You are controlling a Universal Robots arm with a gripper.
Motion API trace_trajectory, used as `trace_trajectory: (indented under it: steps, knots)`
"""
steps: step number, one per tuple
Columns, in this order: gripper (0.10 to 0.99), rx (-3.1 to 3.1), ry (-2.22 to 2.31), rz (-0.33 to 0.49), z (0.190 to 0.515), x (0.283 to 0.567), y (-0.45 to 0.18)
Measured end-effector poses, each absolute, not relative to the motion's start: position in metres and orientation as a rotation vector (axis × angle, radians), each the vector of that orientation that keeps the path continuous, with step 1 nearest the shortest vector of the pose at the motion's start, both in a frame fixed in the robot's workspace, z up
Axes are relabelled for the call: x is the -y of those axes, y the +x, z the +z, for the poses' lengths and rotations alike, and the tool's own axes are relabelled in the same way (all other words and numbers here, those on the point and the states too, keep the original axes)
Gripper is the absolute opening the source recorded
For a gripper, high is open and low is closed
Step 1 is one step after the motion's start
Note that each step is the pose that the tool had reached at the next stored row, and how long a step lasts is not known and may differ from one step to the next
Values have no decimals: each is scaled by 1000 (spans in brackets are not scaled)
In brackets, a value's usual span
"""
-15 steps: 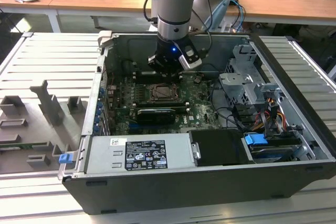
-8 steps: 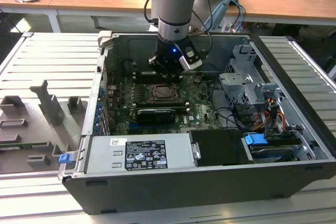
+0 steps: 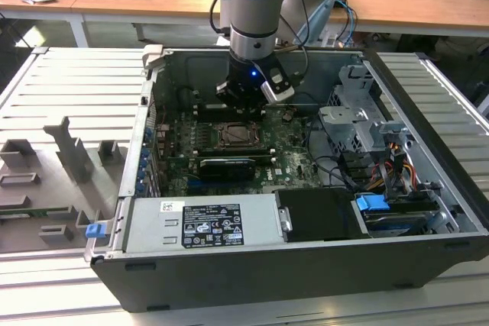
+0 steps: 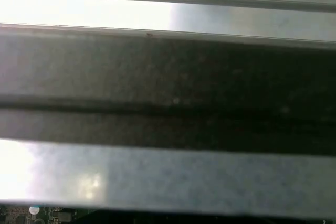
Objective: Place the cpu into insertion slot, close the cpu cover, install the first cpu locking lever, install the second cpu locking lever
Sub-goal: 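Install the first cpu locking lever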
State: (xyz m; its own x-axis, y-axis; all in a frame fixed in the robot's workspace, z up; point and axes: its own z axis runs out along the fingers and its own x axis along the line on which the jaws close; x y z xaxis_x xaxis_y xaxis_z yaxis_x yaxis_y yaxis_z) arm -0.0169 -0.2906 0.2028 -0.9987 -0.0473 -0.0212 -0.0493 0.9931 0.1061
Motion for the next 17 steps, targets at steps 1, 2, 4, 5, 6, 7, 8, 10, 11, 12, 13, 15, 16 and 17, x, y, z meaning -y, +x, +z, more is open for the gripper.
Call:
trace_trajectory:
  steps: [1, 2, 4, 5, 6, 7, 8, 10, 11, 12, 13, 15, 16, 17]
  knots:
    - [106, -3118, -75, 165, 203, 291, -17]
    - [106, -3117, -75, 165, 202, 291, -17]
    - [106, -3117, -75, 163, 202, 290, -17]
    - [106, -3118, -75, 161, 201, 291, -17]
    - [106, -3118, -75, 161, 202, 291, -17]
    - [106, -3118, -75, 162, 203, 291, -17]
    - [106, -3118, -75, 162, 205, 291, -17]
    - [106, -3118, -75, 161, 212, 291, -17]
    - [106, -3118, -75, 161, 213, 291, -17]
    - [106, -3118, -75, 162, 213, 291, -17]
    - [106, -3118, -75, 161, 213, 292, -17]
    - [106, -3118, -75, 161, 213, 293, -17]
    - [106, -3118, -75, 161, 213, 294, -17]
    - [106, -3118, -75, 161, 213, 295, -17]
